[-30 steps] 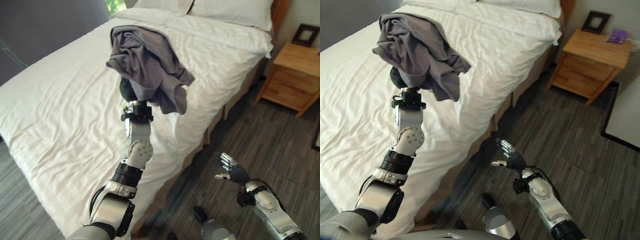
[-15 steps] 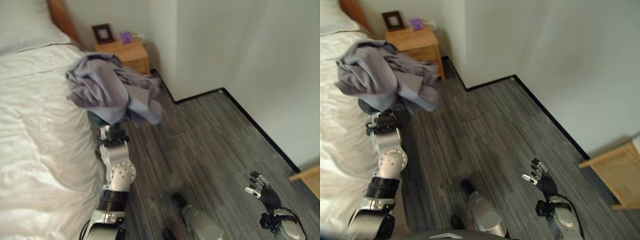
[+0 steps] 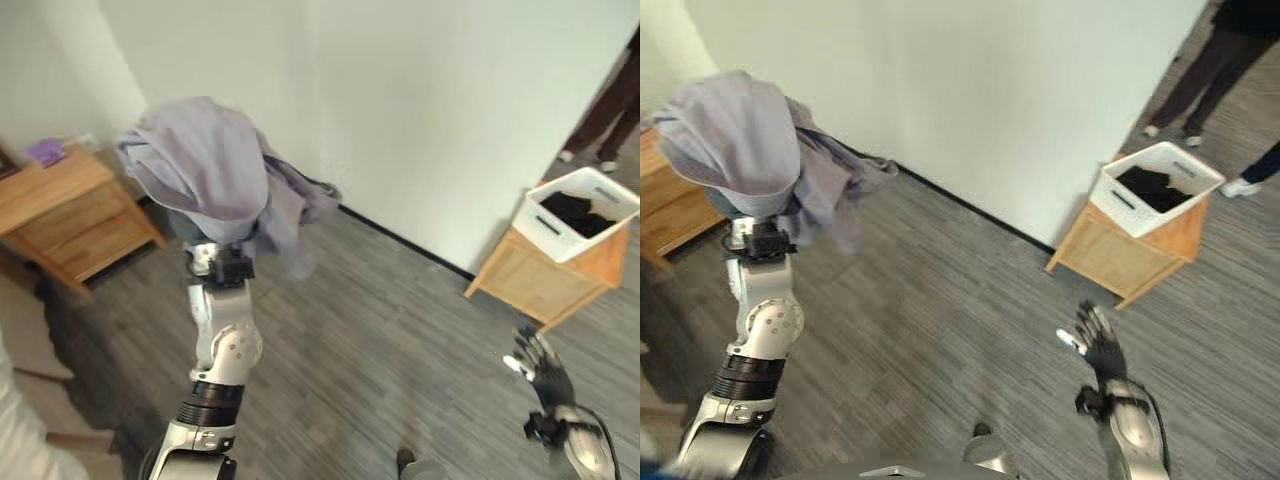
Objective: Pick up bed clothes into laundry basket.
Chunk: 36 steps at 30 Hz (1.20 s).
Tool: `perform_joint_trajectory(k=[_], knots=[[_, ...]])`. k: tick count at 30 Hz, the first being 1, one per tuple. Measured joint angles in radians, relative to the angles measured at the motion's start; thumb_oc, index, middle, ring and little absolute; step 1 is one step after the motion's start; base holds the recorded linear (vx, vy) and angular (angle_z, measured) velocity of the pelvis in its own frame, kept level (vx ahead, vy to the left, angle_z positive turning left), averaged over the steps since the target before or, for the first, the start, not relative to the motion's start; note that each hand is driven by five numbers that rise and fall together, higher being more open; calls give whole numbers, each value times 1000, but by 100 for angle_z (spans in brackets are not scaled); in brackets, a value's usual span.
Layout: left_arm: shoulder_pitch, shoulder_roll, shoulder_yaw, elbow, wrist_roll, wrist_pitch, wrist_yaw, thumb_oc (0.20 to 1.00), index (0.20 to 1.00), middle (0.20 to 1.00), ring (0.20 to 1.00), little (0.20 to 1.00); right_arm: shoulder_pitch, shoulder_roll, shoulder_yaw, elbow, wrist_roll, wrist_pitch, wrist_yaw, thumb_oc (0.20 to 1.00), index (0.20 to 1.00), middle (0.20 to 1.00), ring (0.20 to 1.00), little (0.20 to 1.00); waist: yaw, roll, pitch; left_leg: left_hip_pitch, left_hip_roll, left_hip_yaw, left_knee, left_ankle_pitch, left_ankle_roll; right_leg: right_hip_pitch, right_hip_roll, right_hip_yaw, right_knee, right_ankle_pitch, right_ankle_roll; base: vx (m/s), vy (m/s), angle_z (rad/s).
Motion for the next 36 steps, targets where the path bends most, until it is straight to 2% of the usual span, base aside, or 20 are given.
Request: perform_joint_trajectory(k=[1,2,3,4,5,6,7,8,10,11,12,14,17,19,20,21,22,24,29,36], knots=[[1,-6,18,8,-6,0,1,200,200,200,200,200,-5,4,12,-4,0,-1,2,1000,1000,1000,1000,1000,6,-13,3,-62,79,-68,196,7,-16,0,29,38,13,-2,-25,-48,-122,-135],[7,-15,26,8,-6,-2,1,200,200,200,200,200,-19,-11,19,-7,0,-1,3,1000,1000,1000,1000,1000,17,-10,6,-110,146,-162,353,52,-67,0,68,83,28,-4,-48,-150,9,-145],[15,-14,37,2,-5,-3,1,200,200,200,200,200,-40,-33,33,-6,0,-3,0,1000,1000,1000,1000,1000,46,-1,12,-167,169,-283,462,94,-70,6,87,139,42,7,-67,-111,36,-188],[22,-12,29,-4,-4,0,0,200,200,200,200,200,-67,-72,50,-6,0,-6,-2,1000,1000,1000,1000,1000,68,2,20,-200,140,-403,484,78,-91,10,117,202,42,19,-62,29,164,-155],[43,-13,30,-34,-3,2,1,200,200,200,200,200,-92,-89,60,-7,0,-5,-2,1000,1000,1000,1000,1000,55,3,19,-238,43,-561,455,51,-115,6,106,234,29,25,-48,175,158,-158],[58,-12,28,-59,6,2,-2,200,200,200,200,200,-110,-109,86,-16,2,-9,-3,1000,1000,1000,1000,1000,77,10,20,-239,-76,-706,373,49,-107,-9,110,292,27,31,-37,233,232,-146],[84,-2,36,-70,19,0,-2,200,200,200,200,200,-132,-130,105,-14,4,-8,6,1000,1000,1000,1000,1000,102,23,18,-233,-134,-804,274,27,-95,-16,117,377,7,30,-8,158,177,-236],[95,-6,57,-50,35,-2,-3,200,200,200,200,200,-155,-119,102,8,5,-9,25,1000,1000,1000,1000,1000,152,42,24,-154,-199,-969,46,16,-69,-15,144,461,-5,32,13,134,206,-202],[86,-9,55,-21,32,1,17,200,200,200,200,200,-161,-111,105,40,7,-7,27,1000,1000,1000,1000,1000,133,77,24,-150,-211,-1026,-71,28,-50,6,180,486,-28,35,11,74,150,-125],[92,-9,56,-21,33,0,16,200,200,200,200,200,-148,-117,102,39,7,-8,28,1000,1000,1000,1000,1000,135,84,24,-150,-225,-1019,-72,31,-46,3,186,515,-17,37,-3,53,375,-87],[85,-12,44,-17,33,2,15,200,200,200,200,200,-101,-121,86,38,7,-7,28,1000,1000,1000,1000,1000,109,112,26,-172,-221,-920,-32,37,28,11,195,512,-28,56,-26,29,466,-58],[82,11,42,-18,35,-2,15,200,200,200,200,200,-76,-115,90,42,6,-5,27,1000,1000,1000,1000,1000,87,107,29,-166,-243,-856,-65,36,66,-2,156,554,-53,42,-15,-33,383,-48],[96,36,45,-33,43,-1,10,200,200,200,200,200,-99,-91,83,41,7,-5,34,1000,1000,1000,1000,1000,106,123,46,-140,-278,-756,-197,82,133,-94,93,577,-12,27,9,-74,168,-103],[133,23,45,-27,42,3,8,200,200,200,200,200,-97,-62,95,30,8,2,36,1000,1000,1000,1000,1000,116,152,92,-147,-279,-694,-190,97,147,-142,74,505,62,80,67,-155,172,-99],[148,24,43,-26,43,15,8,200,200,200,200,200,-94,-65,113,28,7,6,42,1000,1000,1000,1000,1000,118,160,106,-147,-275,-669,-193,101,159,-160,71,455,84,79,64,-116,152,-83],[164,21,46,-26,50,25,9,200,200,200,200,200,-94,-71,127,29,6,18,51,1000,1000,1000,1000,1000,133,166,115,-143,-266,-638,-209,105,179,-189,54,301,142,54,47,-29,131,-83],[197,14,56,-26,68,36,12,200,200,200,200,200,-94,-72,128,29,5,23,65,1000,1000,1000,1000,1000,162,184,139,-129,-248,-621,-222,105,182,-182,36,135,222,19,28,8,96,-79],[222,28,70,-38,77,46,15,200,200,200,200,200,-85,-69,125,30,0,25,70,1000,1000,1000,1000,1000,174,157,154,-96,-252,-601,-250,106,179,-83,14,69,190,40,35,22,53,-49],[269,40,146,-62,80,49,14,200,200,200,200,200,-136,-69,126,15,-2,28,69,1000,1000,1000,1000,1000,224,66,134,-62,-270,-554,-317,124,151,40,-3,100,-62,92,60,67,-12,-29],[333,39,169,-73,81,54,17,200,200,200,200,200,-144,-69,101,29,-1,24,68,1000,1000,1000,1000,1000,226,62,128,-29,-247,-557,-348,136,133,71,16,99,-90,91,58,78,37,0]])
